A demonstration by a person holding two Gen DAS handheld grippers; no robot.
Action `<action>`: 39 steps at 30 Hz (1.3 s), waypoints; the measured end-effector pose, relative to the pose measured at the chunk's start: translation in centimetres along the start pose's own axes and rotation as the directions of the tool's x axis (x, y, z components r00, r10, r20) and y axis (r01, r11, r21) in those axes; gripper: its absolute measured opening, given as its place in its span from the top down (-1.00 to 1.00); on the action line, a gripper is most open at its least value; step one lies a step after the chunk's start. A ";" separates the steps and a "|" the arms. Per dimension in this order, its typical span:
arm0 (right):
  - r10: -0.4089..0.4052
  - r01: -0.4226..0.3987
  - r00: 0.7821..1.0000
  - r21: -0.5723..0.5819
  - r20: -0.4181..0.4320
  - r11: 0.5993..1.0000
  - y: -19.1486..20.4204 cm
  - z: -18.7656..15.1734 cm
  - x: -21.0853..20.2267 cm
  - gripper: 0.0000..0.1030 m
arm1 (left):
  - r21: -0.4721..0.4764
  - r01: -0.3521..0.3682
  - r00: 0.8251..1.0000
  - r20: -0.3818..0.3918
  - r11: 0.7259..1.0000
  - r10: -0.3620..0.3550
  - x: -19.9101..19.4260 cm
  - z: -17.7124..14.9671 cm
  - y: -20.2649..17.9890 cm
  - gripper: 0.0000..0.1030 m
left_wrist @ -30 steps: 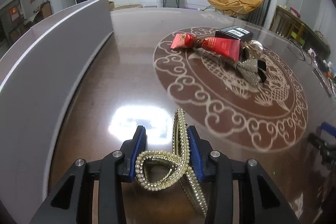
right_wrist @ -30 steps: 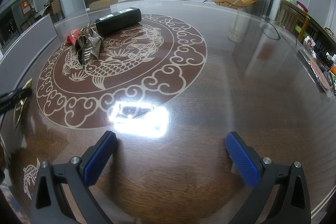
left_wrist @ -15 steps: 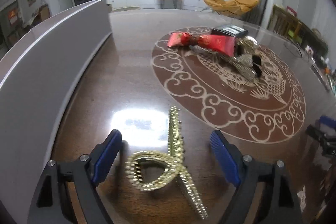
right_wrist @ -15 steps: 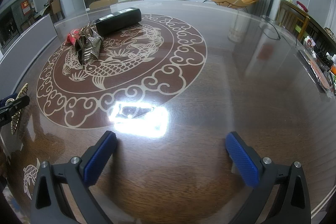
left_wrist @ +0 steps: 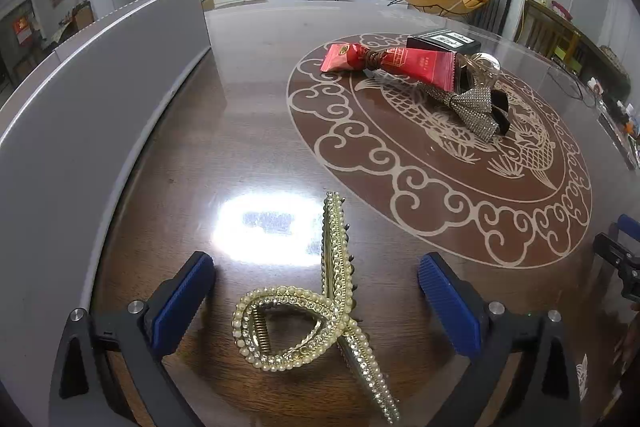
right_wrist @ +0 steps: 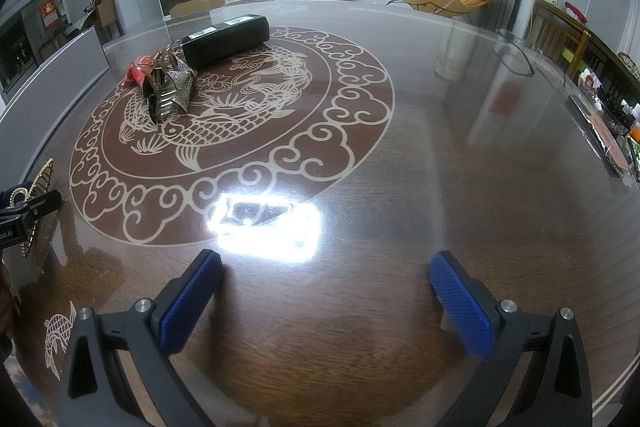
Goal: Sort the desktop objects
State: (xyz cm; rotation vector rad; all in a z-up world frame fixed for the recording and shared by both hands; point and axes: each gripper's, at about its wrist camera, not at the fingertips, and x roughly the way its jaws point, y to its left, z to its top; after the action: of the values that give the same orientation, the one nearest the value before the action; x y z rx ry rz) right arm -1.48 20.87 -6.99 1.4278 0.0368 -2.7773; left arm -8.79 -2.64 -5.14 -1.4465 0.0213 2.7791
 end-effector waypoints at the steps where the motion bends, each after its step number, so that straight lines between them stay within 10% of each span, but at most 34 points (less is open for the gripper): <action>1: 0.000 0.000 1.000 0.000 0.000 1.000 0.0 0.0 0.0 -1.00 | 0.000 0.000 1.000 0.000 1.000 0.000 0.0 0.0 0.0 -1.00; 39: 0.000 0.000 1.000 0.000 0.000 1.000 0.0 0.0 -0.1 -1.00 | 0.000 0.001 1.000 0.001 1.000 -0.001 0.5 -0.2 -0.1 -1.00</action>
State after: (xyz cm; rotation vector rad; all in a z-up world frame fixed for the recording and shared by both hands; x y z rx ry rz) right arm -1.44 20.89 -6.95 1.4276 0.0367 -2.7775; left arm -8.95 -2.53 -5.65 -1.4452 0.0207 2.7786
